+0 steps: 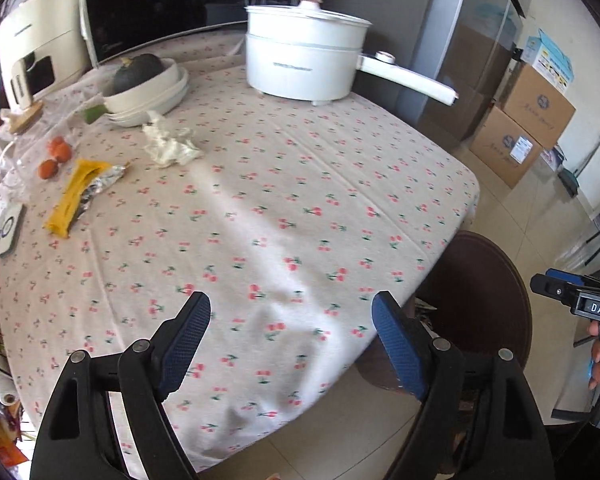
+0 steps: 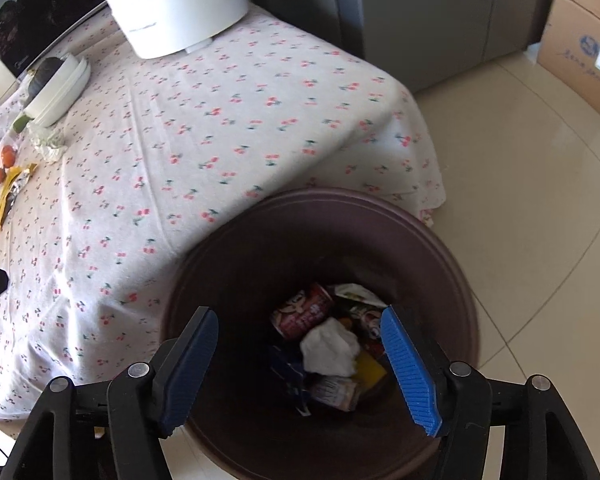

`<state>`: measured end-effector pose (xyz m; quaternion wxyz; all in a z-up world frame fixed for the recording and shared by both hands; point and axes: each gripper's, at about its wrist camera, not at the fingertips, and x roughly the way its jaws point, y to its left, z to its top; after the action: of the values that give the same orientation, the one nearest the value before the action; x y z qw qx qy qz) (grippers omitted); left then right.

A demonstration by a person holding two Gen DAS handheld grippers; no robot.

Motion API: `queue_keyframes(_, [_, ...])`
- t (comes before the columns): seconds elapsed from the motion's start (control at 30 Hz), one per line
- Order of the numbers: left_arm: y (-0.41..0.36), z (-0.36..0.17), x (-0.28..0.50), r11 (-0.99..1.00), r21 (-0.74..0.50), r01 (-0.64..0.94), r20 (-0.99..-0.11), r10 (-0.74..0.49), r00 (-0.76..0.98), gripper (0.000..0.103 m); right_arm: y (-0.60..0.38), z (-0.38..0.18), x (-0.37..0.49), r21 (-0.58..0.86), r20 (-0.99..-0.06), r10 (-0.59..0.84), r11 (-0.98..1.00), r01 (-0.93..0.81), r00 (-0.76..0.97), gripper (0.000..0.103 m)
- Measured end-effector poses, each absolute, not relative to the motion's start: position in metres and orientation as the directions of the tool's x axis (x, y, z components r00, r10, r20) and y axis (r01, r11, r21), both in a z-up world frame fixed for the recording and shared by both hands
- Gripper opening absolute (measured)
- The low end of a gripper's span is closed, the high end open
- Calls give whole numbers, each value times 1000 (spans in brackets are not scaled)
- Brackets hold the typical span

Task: Collect trash
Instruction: 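Move both open tools back over the table toward the crumpled paper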

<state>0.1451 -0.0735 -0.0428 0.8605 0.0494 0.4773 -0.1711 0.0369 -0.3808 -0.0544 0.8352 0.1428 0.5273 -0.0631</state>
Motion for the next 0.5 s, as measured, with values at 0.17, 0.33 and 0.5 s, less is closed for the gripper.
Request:
queue_keyframes(0.17, [1, -37, 174, 974, -40, 223, -845, -152, 513, 85, -346, -51, 67, 188, -893, 88, 964, 188, 441, 74])
queue_keyframes(0.33, [77, -46, 218, 995, -26, 98, -856, -72, 511, 85, -316, -58, 111, 251, -894, 159, 952, 175, 419, 75])
queue_keyframes(0.5, [130, -65, 265, 999, -24, 44, -856, -44, 515, 85, -270, -68, 164, 210, -898, 141, 970, 124, 416, 75])
